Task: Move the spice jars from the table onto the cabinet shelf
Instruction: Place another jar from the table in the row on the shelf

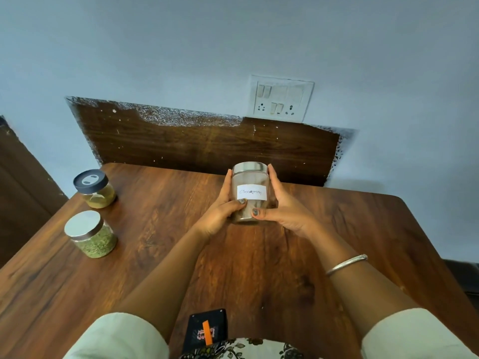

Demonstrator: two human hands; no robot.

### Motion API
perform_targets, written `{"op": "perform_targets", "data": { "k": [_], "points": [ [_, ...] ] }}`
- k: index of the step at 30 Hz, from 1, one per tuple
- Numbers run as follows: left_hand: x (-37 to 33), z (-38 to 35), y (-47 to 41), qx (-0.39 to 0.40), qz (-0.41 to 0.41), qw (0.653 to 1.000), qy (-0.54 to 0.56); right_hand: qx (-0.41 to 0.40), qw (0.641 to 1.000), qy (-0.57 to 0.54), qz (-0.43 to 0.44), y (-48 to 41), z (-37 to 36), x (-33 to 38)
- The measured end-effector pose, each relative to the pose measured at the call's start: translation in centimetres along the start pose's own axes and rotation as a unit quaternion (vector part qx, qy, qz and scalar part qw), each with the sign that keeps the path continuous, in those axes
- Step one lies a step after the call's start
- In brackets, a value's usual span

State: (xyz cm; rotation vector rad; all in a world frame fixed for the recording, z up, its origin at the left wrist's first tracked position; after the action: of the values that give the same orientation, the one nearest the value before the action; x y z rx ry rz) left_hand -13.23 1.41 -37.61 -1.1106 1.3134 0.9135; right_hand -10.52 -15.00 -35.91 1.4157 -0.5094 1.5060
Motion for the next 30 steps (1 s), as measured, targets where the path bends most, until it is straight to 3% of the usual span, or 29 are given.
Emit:
{"op": "perform_targets", "data": {
  "k": [6, 11, 22, 30],
  "points": [
    [-1.0, 0.3, 0.3, 0.062, 0.024, 0.987, -0.145, -0.022, 0.999, 0.017, 0.020, 1.1, 0.0, -0.4],
    [-1.6, 0.3, 0.2, 0.066, 0.006, 0.971, -0.230, -0.016, 0.999, 0.020, 0.022, 1.4, 0.3, -0.4],
    [-1.7, -0.9, -0.9, 0.092, -0.003, 0.959, -0.268, -0.019, 1.000, 0.015, 0.014, 2.2, 2.0, -0.4],
    [-5.4, -3.4, -4.6, 0.137, -0.026, 0.945, -0.295, -0.074, 0.997, 0.022, 0.027, 3.9, 5.5, 1.7]
  ]
}}
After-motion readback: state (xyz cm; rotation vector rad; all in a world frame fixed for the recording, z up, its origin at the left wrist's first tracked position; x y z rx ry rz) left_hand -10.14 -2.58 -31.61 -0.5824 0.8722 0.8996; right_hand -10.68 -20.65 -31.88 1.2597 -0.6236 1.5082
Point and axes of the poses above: each hand's wrist, its own y-axis away from the middle knuckle, its own z-axis out of the back of the hand, x = y × z, the point moved 2 cm from there along -y, towards the middle knuckle, and after that the axes turned 9 degrees about -z, right-handed, at the moved point
